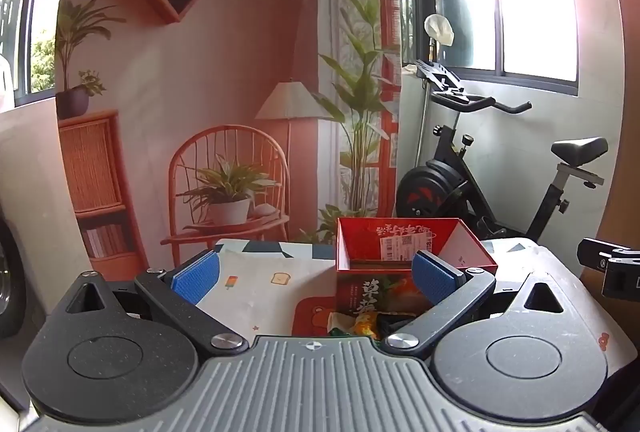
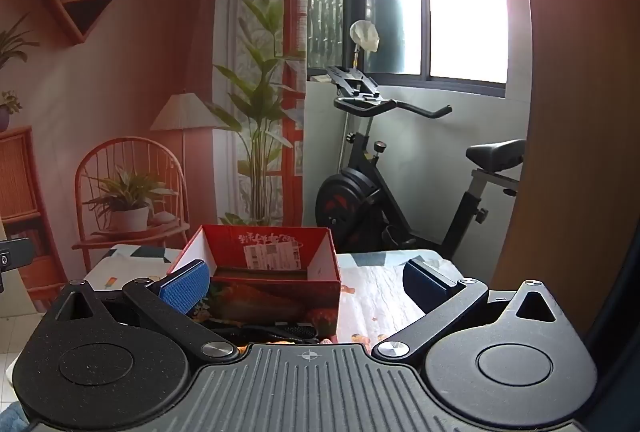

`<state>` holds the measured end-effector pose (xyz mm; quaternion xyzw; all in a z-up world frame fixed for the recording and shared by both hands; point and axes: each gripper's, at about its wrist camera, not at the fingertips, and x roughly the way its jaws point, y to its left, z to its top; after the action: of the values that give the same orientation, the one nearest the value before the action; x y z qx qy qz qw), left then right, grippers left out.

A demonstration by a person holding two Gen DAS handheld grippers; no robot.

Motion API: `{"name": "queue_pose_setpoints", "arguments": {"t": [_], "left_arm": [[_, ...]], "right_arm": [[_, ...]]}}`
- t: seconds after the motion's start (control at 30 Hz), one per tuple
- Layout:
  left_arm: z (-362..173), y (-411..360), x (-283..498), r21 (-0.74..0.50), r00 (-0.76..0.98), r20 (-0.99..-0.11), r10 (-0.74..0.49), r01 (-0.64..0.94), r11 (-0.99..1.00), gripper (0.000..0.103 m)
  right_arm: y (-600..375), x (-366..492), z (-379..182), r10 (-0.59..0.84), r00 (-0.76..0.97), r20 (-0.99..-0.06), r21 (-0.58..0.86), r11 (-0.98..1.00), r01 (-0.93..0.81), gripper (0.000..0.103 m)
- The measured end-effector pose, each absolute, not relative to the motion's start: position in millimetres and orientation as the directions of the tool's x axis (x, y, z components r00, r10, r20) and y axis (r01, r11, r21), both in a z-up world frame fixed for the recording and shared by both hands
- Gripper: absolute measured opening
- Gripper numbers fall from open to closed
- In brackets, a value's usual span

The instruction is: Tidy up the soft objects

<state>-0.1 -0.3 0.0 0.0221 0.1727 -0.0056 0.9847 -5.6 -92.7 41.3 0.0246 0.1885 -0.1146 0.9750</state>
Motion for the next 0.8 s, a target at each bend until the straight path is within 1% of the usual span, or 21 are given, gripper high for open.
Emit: {"name": "queue_pose_setpoints", "arguments": {"t": [0.13, 0.23, 0.27, 0.5, 0.8], "left_arm": [[-5, 0, 1, 0.056, 0.934, -0.358, 0.001, 0.02, 0.998, 0.103], [-4, 8, 5, 0.033, 0.929, -0.371, -0.002, 0.015, 0.999, 0.103], [0, -1, 9, 0.056, 0.926, -0.378, 0.009, 0.014, 0.998, 0.103], [-2, -5, 2, 0.069, 0.938, -0.346, -0.002, 0.027, 0.997, 0.103], [-1, -3, 1, 0.067, 0.938, -0.346, -0.005, 0.03, 0.997, 0.103]], "right_arm": [[-92, -5, 42, -0.214, 0.902, -0.375, 0.002, 0.973, 0.231, 0.103], [-92, -6, 42, -0.215, 0.904, -0.371, 0.0, 0.973, 0.231, 0.103], [-93, -6, 43, -0.215, 0.903, -0.371, 0.0, 0.973, 0.232, 0.103], [-92, -7, 43, -0.216, 0.903, -0.371, -0.002, 0.973, 0.232, 0.103], [-91, -7, 44, -0.215, 0.902, -0.374, -0.001, 0.973, 0.232, 0.103]]}}
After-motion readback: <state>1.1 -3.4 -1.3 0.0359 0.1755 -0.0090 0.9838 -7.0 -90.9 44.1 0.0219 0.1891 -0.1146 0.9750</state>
